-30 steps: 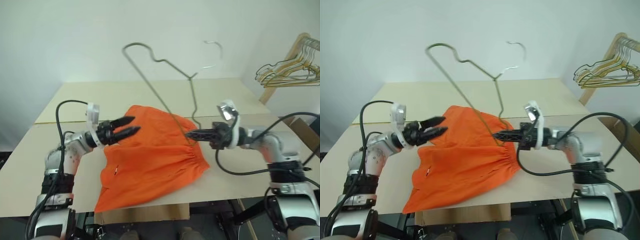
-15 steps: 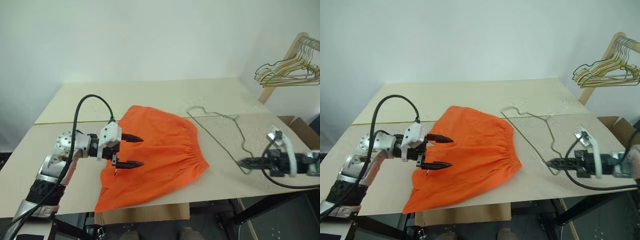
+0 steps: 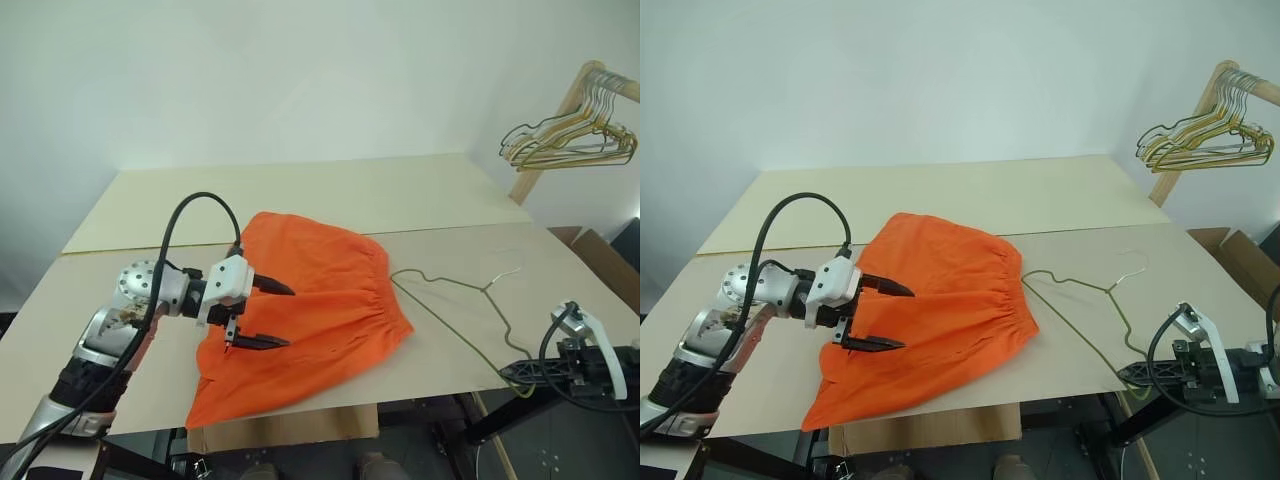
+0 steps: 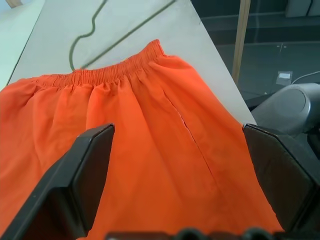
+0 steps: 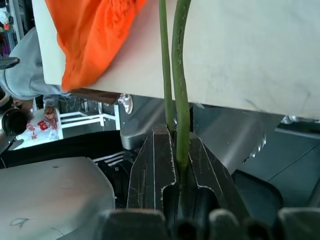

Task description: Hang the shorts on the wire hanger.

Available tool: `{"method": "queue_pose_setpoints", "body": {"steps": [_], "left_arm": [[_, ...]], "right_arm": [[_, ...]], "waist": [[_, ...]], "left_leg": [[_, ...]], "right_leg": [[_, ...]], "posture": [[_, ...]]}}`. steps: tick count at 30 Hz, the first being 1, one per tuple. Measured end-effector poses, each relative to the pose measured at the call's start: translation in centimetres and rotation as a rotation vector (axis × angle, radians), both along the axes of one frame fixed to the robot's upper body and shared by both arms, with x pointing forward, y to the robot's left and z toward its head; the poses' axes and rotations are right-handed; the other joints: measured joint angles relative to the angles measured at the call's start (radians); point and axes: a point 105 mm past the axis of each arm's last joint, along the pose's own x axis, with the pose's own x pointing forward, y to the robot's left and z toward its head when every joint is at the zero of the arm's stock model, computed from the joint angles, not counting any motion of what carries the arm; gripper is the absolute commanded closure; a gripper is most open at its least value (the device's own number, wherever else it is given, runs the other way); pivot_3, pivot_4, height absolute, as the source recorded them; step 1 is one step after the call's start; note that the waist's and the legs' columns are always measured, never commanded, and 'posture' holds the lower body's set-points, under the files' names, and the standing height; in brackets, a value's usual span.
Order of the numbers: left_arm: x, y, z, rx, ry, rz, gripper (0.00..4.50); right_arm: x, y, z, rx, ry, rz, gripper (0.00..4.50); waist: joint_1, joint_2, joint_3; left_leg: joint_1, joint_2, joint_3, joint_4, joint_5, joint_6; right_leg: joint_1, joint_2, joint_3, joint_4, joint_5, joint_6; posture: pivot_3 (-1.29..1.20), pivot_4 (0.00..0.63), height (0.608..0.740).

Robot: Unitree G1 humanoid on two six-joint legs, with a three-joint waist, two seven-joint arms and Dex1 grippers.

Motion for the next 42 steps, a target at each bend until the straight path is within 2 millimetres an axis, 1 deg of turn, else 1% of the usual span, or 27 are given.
{"method": "queue_pose_setpoints", "body": {"steps": [5,13,16,19,22,24,29,31,35,37,42], "left_arm": [[0.0,0.1,-0.1,0.007,-0.005,0.003,0.06],[-0.2,0.1,-0.4,0.007,0.000,0.012,0.06],[-0.2,-0.1,-0.3,0.005,-0.010,0.011,0.06],[-0.3,-0.1,-0.3,0.006,-0.013,0.011,0.06],[-0.4,-0.2,-0.4,0.006,-0.014,0.015,0.06],[-0.5,-0.2,-0.3,0.005,-0.015,0.014,0.06],[-0.6,-0.5,-0.1,0.005,-0.029,0.011,0.06],[-0.6,-0.5,-0.1,0.004,-0.034,0.011,0.06],[-0.6,-0.6,-0.2,0.007,-0.034,0.014,0.06],[-0.5,-0.6,-0.2,0.009,-0.035,0.018,0.06],[-0.5,-0.6,-0.4,0.011,-0.036,0.030,0.06]], "right_arm": [[0.0,0.1,0.1,0.001,-0.005,0.010,4.50],[-0.1,1.4,0.6,0.050,-0.021,0.081,4.50],[-0.2,1.7,0.3,0.051,-0.012,0.107,4.50],[0.5,2.1,-0.4,0.066,-0.014,0.102,4.50],[0.9,2.3,-2.1,0.062,0.011,0.084,4.50],[1.1,2.1,-2.6,0.056,0.014,0.072,4.50],[1.8,1.7,-2.3,0.033,-0.013,0.059,4.50],[1.8,1.6,-2.3,0.038,-0.011,0.061,4.50],[1.2,2.2,-2.4,0.082,0.024,0.122,4.50],[1.3,2.2,-2.3,0.074,0.037,0.142,4.50],[2.0,1.1,-2.3,0.019,0.036,0.120,4.50]], "waist": [[0.001,0.000,0.000],[0.001,0.000,0.000],[0.003,0.000,0.000],[0.000,0.000,0.000],[0.002,0.000,0.000],[0.005,0.001,0.000],[0.008,0.001,0.000],[0.009,0.001,0.000],[0.008,0.001,0.000],[0.008,0.001,0.000],[0.014,0.001,0.000]], "left_leg": [[0.000,0.000,0.000,0.000,0.000,0.000],[0.000,0.000,0.000,0.000,0.000,0.000],[0.000,0.000,0.000,0.000,0.000,0.000],[0.001,0.000,0.000,0.000,0.000,0.000],[0.001,0.000,0.000,0.000,0.000,0.000],[0.000,0.000,0.000,0.000,0.000,0.000],[0.001,0.000,0.000,0.000,0.000,0.000],[0.001,0.000,0.000,0.000,0.000,0.000],[0.001,0.000,0.000,0.001,0.000,0.000],[0.001,0.000,0.000,0.001,0.000,0.000],[0.001,0.000,0.000,0.001,0.000,0.000]], "right_leg": [[0.000,0.000,0.000,0.000,0.000,0.000],[0.000,0.000,0.000,0.000,0.000,0.000],[0.000,0.000,0.000,0.000,0.000,0.000],[0.001,0.001,0.000,0.000,0.000,0.000],[0.001,0.001,0.000,0.001,0.000,0.000],[0.000,0.000,0.000,0.001,0.000,0.000],[0.001,0.001,0.000,0.001,0.001,-0.001],[0.001,0.000,0.000,0.001,0.001,-0.001],[0.001,0.000,0.000,0.001,0.001,-0.001],[0.001,0.000,0.000,0.001,0.001,-0.001],[0.001,0.001,0.000,0.001,0.001,-0.002]], "posture": [[-0.05,0.000,0.740],[-0.04,0.000,0.740],[-0.04,0.000,0.740],[-0.03,0.000,0.740],[-0.03,0.000,0.740],[-0.03,0.000,0.740],[-0.03,0.000,0.740],[-0.03,0.000,0.740],[-0.01,0.000,0.740],[0.00,0.000,0.740],[0.01,0.000,0.740]]}}
